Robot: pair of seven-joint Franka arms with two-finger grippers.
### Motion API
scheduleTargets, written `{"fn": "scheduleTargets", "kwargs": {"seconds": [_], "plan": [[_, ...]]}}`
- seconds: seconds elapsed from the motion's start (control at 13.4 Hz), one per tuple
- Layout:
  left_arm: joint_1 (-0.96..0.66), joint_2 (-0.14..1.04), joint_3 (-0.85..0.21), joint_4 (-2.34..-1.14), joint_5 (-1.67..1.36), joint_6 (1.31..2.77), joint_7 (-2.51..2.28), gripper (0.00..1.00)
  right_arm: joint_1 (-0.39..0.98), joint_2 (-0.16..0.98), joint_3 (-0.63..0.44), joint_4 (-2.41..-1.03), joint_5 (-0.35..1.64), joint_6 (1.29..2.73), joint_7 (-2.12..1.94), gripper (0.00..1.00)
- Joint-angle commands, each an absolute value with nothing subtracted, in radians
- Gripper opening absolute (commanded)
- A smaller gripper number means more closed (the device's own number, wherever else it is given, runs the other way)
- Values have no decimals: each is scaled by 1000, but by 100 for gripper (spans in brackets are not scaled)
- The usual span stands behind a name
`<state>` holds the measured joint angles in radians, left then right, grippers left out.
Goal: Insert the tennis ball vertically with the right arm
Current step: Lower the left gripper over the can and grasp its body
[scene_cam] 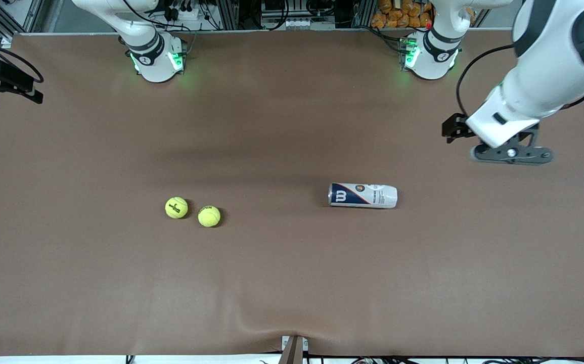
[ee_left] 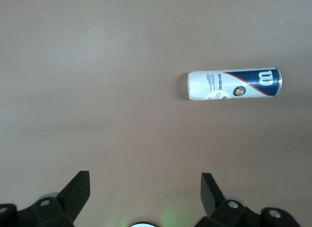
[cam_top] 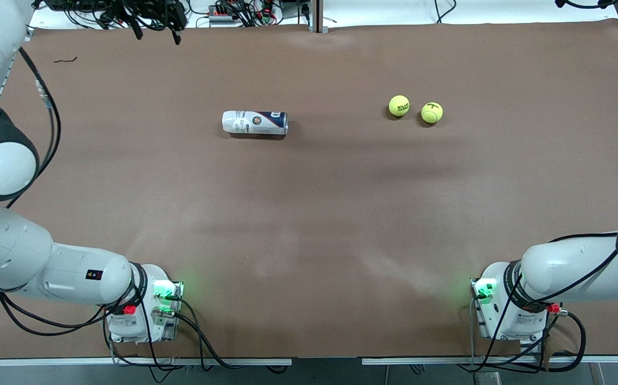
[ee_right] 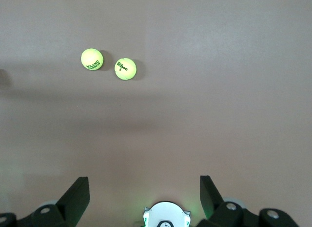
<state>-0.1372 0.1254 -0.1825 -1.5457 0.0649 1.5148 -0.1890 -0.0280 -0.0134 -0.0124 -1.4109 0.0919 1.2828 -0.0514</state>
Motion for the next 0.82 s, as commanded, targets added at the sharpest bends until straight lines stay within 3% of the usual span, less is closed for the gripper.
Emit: {"fn": "scheduleTargets", "kwargs": {"seconds": [0.0, 0.74], "plan": [[-191, 172, -180, -1534, 92, 1516, -184, 100, -44, -32, -2, -1427, 101, 1281, -63, 100], [-377, 373, -187, -1536, 182, 1535, -155, 100, -43, -31, -2, -1427, 101, 1278, -63, 100]]}}
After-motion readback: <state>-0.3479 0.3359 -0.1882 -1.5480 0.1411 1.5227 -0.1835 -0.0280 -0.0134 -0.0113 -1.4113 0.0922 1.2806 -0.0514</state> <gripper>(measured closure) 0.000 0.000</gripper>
